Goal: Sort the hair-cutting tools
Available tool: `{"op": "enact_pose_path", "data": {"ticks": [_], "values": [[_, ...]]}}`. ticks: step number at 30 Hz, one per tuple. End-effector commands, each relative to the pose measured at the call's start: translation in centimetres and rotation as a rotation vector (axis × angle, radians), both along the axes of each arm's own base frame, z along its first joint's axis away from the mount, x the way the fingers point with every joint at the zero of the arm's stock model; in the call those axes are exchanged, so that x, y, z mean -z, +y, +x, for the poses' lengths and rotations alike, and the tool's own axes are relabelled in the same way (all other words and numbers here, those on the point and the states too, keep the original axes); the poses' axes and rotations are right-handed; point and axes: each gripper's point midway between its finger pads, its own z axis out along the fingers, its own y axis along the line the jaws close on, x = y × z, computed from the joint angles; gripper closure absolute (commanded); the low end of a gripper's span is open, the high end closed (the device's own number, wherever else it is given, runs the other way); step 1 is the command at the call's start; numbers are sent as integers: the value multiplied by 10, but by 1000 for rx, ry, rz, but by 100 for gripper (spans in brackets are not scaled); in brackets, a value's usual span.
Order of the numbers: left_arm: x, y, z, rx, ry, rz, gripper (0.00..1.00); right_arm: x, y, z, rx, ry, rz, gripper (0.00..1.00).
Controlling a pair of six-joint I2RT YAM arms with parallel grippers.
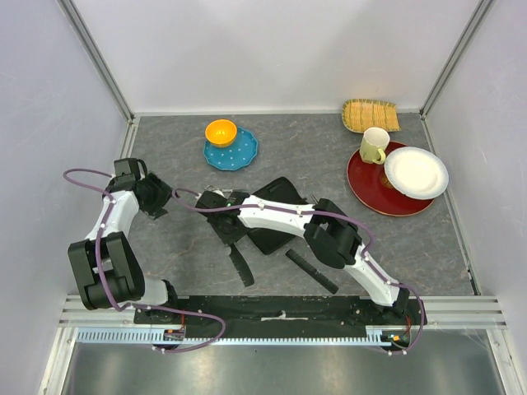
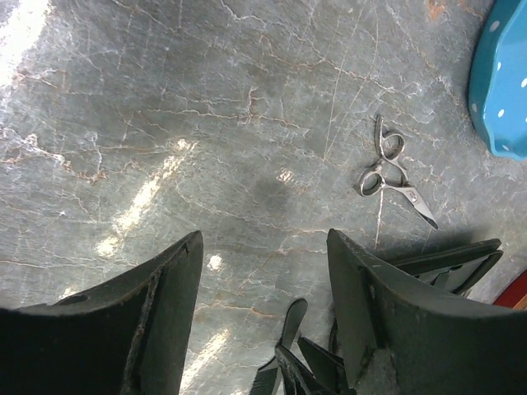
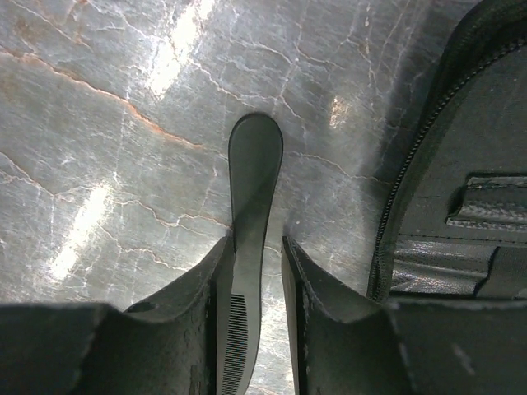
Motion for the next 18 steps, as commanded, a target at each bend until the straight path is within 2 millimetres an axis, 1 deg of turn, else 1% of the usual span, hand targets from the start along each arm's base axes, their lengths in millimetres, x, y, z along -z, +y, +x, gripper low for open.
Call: {"op": "enact_pose_path", "data": {"ticks": [1,3,6,7,9,12,18], "values": [[-14,15,12,-65,-45,40,31,21,-25,-7,11,26,-138,63],[-14,19,11,-83,-42,55,31,22,-28,-7,5,29,-159,63],[-16,31,5,-137,-23,100,30,23,-34,-10,-8,31,-195,63],[-15,37,2,-161,-14,122,29,21,-34,-11,-9,28,-195,61],[-18,42,0,-184,-19,132,28,18,-33,-12,-15,26,-193,60],[-19,51,-2,-220,-13,149,27,22,-34,-17,-28,46,-208,60],[-16,60,-5,-257,2,132,27,36,-45,-29,-40,85,-258,68]]}}
